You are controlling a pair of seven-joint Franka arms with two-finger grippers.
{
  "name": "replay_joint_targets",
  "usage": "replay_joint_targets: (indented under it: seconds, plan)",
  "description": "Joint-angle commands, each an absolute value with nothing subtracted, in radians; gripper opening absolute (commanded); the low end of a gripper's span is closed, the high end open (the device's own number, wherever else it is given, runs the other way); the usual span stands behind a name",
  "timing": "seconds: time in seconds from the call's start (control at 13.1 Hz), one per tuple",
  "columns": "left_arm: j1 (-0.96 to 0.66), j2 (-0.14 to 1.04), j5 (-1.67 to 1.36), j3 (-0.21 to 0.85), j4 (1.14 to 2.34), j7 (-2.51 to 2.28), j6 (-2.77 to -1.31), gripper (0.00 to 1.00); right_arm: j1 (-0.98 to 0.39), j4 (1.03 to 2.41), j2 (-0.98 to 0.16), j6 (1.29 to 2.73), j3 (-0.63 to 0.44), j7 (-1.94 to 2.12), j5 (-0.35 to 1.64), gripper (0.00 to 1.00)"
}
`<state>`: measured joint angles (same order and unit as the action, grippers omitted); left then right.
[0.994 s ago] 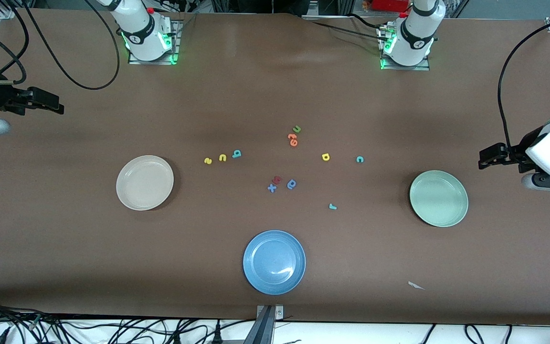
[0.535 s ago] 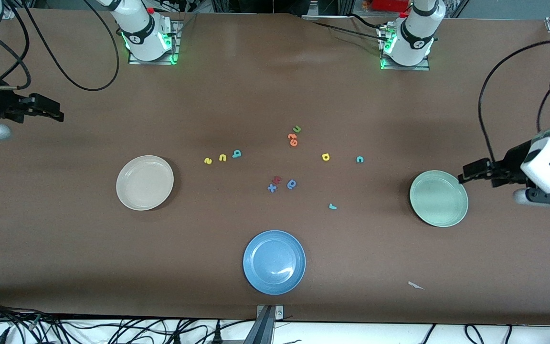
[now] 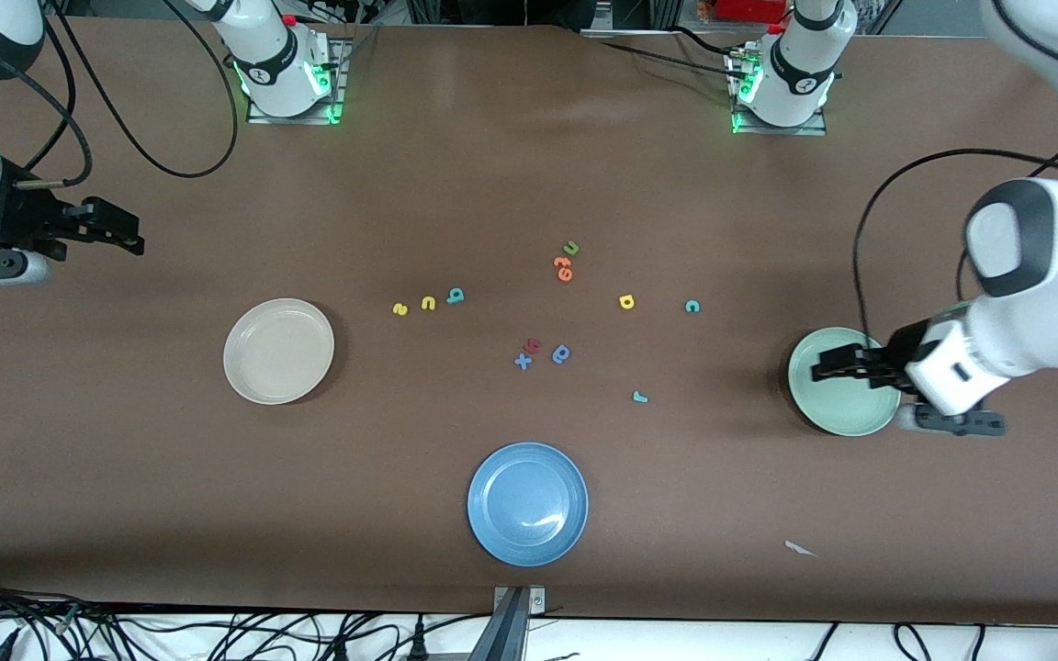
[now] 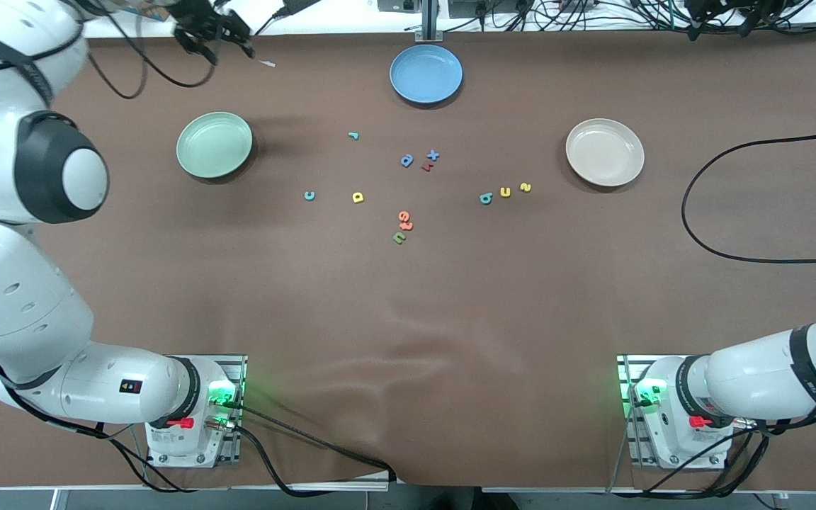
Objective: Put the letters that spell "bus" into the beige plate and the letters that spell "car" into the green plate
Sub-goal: 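Move the left gripper and the right gripper toward the scattered letters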
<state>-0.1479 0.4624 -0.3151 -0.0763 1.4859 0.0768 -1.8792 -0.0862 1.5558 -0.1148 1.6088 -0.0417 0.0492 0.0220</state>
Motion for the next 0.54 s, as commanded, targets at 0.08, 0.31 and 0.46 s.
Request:
replay_joint_targets:
  seconds: [0.08, 0.31, 0.46]
  plan:
    - [-0.244, 0.525, -0.325, -0.089, 1.468, 0.0, -1.882, 1.0, -0.1, 1.549, -0.178, 1.661, -0.04, 0.031, 0.079, 1.0]
    - [-0.323, 0.531, -0.186, -0.087, 1.526, -0.005, -1.924, 1.0, -0.133, 1.549, -0.225, 1.693, -0.04, -0.053, 0.11, 1.0]
    - [-0.345, 0.516, -0.167, -0.087, 1.572, -0.02, -1.951, 1.0, -0.178, 1.551, -0.262, 1.732, -0.04, -0.122, 0.11, 1.0]
